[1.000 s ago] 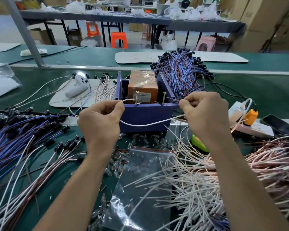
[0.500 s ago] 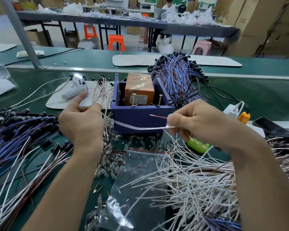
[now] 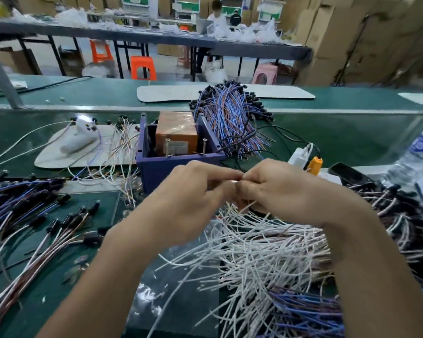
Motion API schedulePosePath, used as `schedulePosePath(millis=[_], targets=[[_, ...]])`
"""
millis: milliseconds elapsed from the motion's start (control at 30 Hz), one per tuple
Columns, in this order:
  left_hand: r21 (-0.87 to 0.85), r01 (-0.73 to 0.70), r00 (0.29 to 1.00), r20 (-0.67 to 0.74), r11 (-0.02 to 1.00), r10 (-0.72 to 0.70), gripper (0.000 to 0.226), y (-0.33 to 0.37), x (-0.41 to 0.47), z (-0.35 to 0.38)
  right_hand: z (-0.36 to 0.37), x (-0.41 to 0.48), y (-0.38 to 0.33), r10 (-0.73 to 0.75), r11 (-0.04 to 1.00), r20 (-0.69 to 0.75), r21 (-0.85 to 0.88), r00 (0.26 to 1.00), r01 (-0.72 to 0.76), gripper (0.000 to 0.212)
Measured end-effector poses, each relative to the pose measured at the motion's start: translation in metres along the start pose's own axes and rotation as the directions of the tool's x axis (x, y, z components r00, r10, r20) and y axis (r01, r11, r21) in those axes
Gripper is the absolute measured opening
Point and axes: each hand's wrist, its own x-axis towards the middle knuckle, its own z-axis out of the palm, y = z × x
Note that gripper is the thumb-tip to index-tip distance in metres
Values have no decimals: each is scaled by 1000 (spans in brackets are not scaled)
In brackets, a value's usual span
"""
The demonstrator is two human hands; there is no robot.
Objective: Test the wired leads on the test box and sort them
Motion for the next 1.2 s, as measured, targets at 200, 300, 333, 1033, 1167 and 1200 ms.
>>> schedulePosePath(millis=[200,300,333,1033,1167,1200], targets=[[91,-68,998,6,994,68,19,-4,4,33,-1,-23,27,25,984,-110,179,994,-5,45],[14,-27,995,-100,1000,28,14,2,5,60,-1,-38,42,29,966,-185,256,982,20,32],[-38,-6,994,-107,999,2,15,5,6,66,-2,-44,46,21,963,-182,269,983,29,27],[154,98,963,235,983,-133,20,-6,7,75,-28,-71,178,-74,840,-569,-478,819,-256,37],[80,62,998,13,995,-63,24,-7,7,92,-33,-69,196,-72,871,-570,-436,818,-228,43],[15,54,998,-28,998,-53,27,-6,7,97,-34,-69,198,-67,877,-554,-429,829,-216,43]])
